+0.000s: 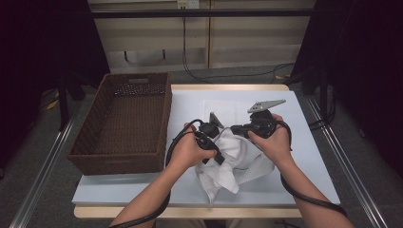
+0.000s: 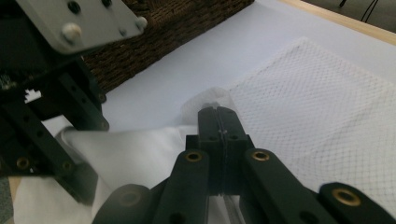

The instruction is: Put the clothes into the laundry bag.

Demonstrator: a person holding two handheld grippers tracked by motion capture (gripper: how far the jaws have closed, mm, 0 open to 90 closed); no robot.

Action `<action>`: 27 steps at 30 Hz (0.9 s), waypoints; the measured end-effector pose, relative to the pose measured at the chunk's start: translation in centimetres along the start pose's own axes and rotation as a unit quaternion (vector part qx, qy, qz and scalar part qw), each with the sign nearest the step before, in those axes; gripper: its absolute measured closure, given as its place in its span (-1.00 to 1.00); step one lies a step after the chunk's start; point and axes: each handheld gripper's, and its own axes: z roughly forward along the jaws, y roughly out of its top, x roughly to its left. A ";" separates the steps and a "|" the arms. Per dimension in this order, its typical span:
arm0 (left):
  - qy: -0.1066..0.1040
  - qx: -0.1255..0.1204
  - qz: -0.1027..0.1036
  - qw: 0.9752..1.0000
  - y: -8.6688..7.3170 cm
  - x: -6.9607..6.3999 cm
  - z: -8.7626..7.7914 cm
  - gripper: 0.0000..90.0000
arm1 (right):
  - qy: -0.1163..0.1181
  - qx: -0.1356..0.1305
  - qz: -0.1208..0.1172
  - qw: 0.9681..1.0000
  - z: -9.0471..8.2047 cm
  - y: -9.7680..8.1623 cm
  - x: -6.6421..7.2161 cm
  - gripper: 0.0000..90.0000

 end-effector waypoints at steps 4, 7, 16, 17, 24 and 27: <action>0.007 -0.004 -0.011 1.000 -0.2 0.2 -0.2 0.59 | 0.002 -0.001 0.004 1.000 0.0 -0.2 -0.1 1.00; 0.008 -0.001 -0.003 1.000 0.0 0.0 -0.1 0.59 | 0.005 -0.001 0.001 1.000 0.2 0.0 0.2 1.00; 0.001 -0.016 -0.015 1.000 0.8 -0.6 0.4 0.58 | 0.012 -0.001 -0.003 1.000 0.3 0.3 0.7 1.00; 0.000 -0.017 -0.018 1.000 0.8 -0.7 0.4 0.58 | 0.012 -0.003 -0.003 1.000 0.3 0.2 0.6 1.00; 0.011 -0.019 -0.026 0.999 1.2 -1.0 0.2 0.58 | 0.011 -0.004 -0.002 1.000 0.0 0.2 0.5 1.00; 0.011 -0.017 -0.034 0.999 1.2 -0.9 0.2 0.58 | 0.011 -0.005 -0.003 1.000 -0.1 0.2 0.5 1.00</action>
